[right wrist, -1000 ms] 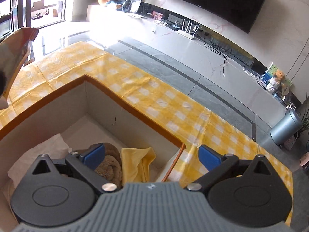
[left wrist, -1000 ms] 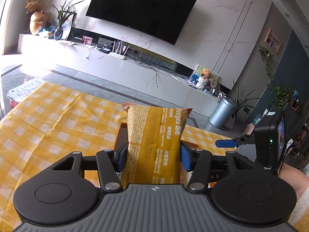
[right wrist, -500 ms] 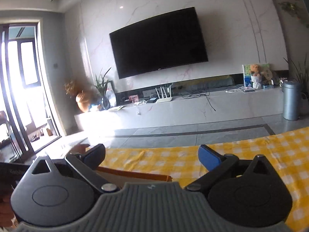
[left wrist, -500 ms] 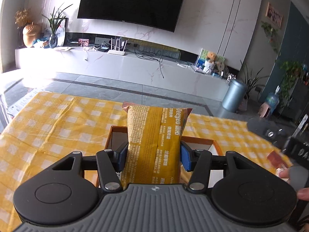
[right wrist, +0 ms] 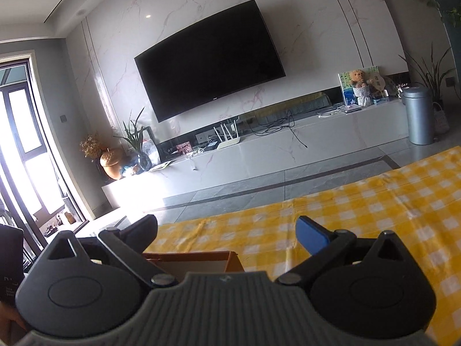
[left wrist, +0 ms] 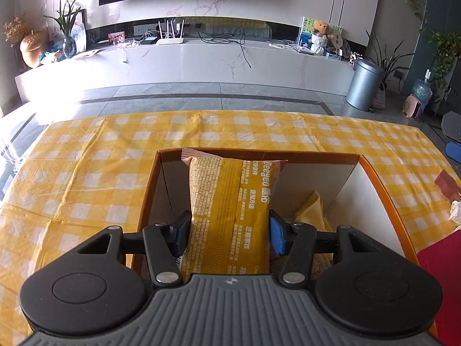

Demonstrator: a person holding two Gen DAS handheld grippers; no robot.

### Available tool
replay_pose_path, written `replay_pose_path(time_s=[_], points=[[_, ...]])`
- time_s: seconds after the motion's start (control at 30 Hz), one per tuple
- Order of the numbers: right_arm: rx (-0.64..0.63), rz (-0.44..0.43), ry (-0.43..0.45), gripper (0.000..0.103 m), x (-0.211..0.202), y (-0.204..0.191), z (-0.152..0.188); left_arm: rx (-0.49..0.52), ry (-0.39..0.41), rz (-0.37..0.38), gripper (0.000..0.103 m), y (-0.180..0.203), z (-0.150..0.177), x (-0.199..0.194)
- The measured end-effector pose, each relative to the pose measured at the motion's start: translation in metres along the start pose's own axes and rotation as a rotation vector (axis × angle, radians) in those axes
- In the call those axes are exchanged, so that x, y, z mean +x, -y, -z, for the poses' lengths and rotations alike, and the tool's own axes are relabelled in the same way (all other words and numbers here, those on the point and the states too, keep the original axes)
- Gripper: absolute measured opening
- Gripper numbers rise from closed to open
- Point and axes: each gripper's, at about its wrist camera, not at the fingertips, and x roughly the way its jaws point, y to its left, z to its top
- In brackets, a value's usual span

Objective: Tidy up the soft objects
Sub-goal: 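Open the right tool to drop the yellow cloth while the left tool releases the packet into the box, then move both open tools back toward the sponge and white bag on the cloth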

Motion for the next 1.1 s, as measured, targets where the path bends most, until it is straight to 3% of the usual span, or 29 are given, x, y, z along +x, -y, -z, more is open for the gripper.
replay_pose_path(time_s=[0.27, 0.3, 0.37, 0.43, 0.53, 0.77, 0.93, 1.03, 1.1], points=[[0.003, -0.018, -0.013, 0.1, 0.001, -0.003, 0.006, 0.149, -0.029, -0.123, 0.069, 0.017, 0.009, -0.012], [0.002, -0.01, -0.01, 0.1, 0.002, -0.002, 0.007, 0.165, -0.041, -0.126, 0.077, 0.018, 0.011, -0.013], [-0.004, 0.003, -0.01, 0.1, 0.004, -0.002, 0.007, 0.202, -0.035, -0.11, 0.078, 0.023, 0.017, -0.019], [0.002, 0.015, -0.019, 0.1, 0.006, 0.0, 0.006, 0.205, -0.013, -0.08, 0.089, 0.024, 0.019, -0.028], [0.024, -0.006, -0.031, 0.1, 0.006, 0.0, 0.006, 0.208, 0.014, -0.069, 0.092, 0.025, 0.015, -0.046], [-0.018, -0.009, -0.027, 0.1, 0.007, -0.011, 0.01, 0.064, 0.114, -0.001, 0.092, 0.009, -0.003, -0.085], [0.05, -0.074, -0.068, 0.1, 0.009, -0.013, 0.011, 0.012, 0.12, -0.071, 0.092, 0.004, -0.007, -0.091], [0.1, -0.125, -0.087, 0.1, 0.01, -0.018, 0.009, -0.006, 0.128, -0.043, 0.092, 0.001, -0.009, -0.096], [0.049, -0.11, -0.079, 0.1, 0.008, -0.028, 0.009, -0.021, 0.138, -0.034, 0.092, 0.0, -0.011, -0.099]])
